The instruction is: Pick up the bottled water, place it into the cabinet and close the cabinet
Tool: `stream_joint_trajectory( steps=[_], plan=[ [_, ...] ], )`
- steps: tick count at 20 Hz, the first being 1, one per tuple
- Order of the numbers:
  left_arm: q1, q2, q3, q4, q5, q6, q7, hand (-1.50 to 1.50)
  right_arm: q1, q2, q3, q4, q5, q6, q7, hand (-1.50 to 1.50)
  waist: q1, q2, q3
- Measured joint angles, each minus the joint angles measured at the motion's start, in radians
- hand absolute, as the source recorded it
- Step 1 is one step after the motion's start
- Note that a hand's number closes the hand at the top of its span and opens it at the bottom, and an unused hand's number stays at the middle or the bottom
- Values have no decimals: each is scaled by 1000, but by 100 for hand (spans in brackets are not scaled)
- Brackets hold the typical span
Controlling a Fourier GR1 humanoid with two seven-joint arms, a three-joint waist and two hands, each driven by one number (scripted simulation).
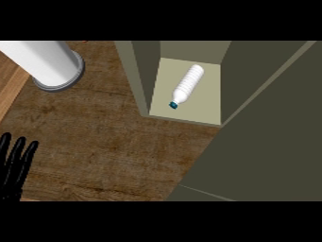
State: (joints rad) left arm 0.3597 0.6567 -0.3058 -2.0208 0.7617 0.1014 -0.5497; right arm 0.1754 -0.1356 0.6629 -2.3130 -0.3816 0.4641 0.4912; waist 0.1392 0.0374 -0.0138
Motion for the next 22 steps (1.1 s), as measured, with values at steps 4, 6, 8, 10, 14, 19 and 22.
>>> stream_joint_trajectory(
  steps=[4,6,8,10,14,19,22],
  plan=[
    [14,-2,10,4,2,-1,-10,-150,14,17,-66,13,-3,-70,-33,150,-20,-4,0],
    [19,-1,11,7,3,-5,-12,-150,2,24,-128,34,-9,-110,-51,150,-22,-1,1],
    [22,-1,9,7,6,-13,-11,-150,-26,33,-193,70,-18,-154,-63,150,-20,2,2],
    [24,0,8,7,8,-22,-13,-150,-77,57,-238,125,-19,-223,-69,150,-12,2,3],
    [18,2,9,9,12,-36,-12,-150,-238,106,-283,275,1,-393,-82,150,3,2,6],
    [9,3,14,18,26,-48,-1,-150,-496,126,-342,506,-25,-569,-92,150,7,-2,10],
    [8,-3,17,33,31,-59,-4,-150,-661,129,-390,663,-53,-637,-107,150,2,-4,11]
  ],
)
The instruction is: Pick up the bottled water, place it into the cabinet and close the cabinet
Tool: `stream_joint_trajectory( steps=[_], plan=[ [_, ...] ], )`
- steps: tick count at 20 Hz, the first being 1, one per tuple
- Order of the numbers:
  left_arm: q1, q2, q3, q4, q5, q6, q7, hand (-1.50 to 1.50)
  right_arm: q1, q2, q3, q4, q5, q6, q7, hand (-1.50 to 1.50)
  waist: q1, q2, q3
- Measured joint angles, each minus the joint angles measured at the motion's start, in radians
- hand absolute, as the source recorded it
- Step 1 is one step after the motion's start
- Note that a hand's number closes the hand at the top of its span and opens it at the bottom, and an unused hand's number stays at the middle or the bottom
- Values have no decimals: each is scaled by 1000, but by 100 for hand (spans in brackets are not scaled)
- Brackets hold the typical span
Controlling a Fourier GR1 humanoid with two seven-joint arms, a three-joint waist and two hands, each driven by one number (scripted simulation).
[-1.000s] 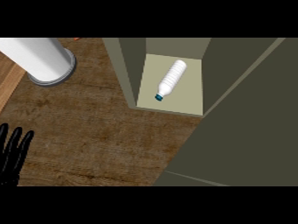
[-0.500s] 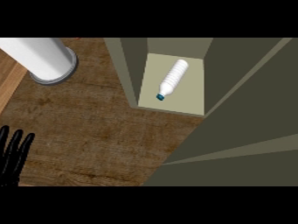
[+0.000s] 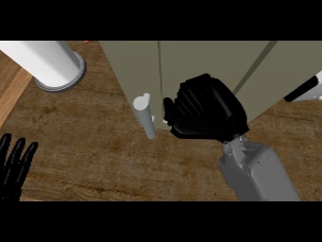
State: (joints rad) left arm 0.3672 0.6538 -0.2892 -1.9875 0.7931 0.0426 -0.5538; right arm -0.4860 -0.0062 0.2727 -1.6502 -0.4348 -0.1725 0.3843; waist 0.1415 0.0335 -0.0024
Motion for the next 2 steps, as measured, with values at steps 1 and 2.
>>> stream_joint_trajectory(
  steps=[1,2],
  plan=[
    [4,1,1,2,-1,-4,-1,-150,-56,1,-12,53,-13,-22,-4,150,-2,-2,1],
    [6,-1,0,5,-3,-7,-3,-150,-94,0,-20,100,-28,-35,-17,150,-6,-5,3]
  ],
)
